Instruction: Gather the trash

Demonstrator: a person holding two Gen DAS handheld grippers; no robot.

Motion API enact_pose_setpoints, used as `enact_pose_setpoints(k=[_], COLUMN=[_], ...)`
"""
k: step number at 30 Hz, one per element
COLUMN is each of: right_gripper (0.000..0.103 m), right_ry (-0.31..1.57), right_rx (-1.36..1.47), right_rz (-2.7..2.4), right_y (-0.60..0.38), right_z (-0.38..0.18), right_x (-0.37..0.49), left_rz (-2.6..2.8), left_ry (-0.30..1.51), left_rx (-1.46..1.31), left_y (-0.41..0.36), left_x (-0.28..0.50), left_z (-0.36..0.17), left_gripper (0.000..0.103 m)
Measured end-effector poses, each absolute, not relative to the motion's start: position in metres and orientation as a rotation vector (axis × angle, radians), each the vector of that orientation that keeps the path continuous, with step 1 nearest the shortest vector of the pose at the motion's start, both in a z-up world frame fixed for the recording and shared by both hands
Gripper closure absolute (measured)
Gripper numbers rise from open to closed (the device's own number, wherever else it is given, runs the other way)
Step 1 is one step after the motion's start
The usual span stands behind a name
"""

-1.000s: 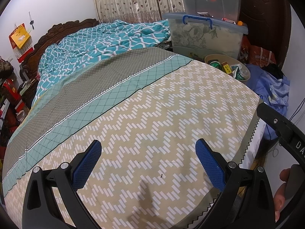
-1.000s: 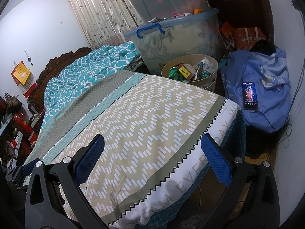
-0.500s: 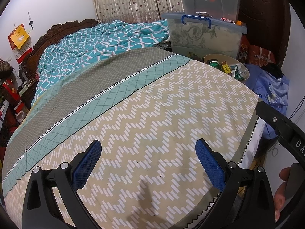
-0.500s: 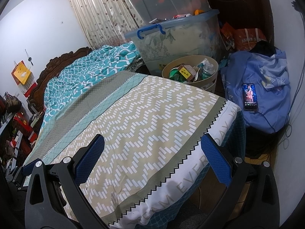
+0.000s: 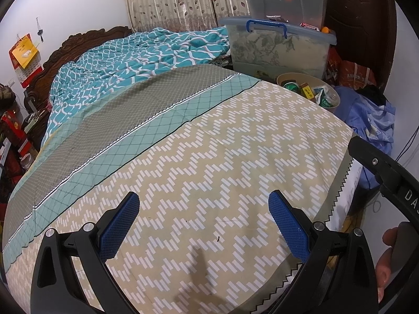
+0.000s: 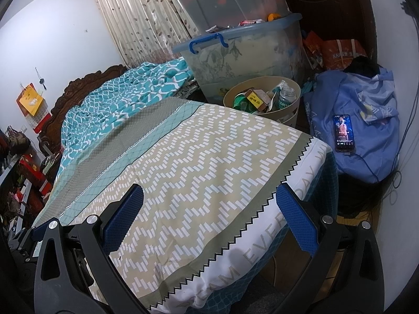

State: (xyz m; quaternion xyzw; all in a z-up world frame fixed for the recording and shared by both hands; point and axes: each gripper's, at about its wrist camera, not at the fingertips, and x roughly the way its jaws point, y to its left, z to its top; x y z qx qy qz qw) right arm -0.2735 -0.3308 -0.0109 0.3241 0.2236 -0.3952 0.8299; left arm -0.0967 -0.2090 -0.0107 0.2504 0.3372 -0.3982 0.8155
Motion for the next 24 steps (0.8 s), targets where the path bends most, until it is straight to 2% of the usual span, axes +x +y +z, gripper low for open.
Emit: enact_pose_setpoints(k=[24], right_gripper=[0.003], right_ry=[0.475], right_rx=[0.684], right_rz=[-0.831], right_y=[-0.3301], right_z=[-0.0099], right_x=[-0.272], left_rz=[-0.851], left_ry=[0.718], left_rx=[0.534], left_y=[-0.2092], left_x=[-0.0981], left_z=[-0.0108], left_gripper=[0.008])
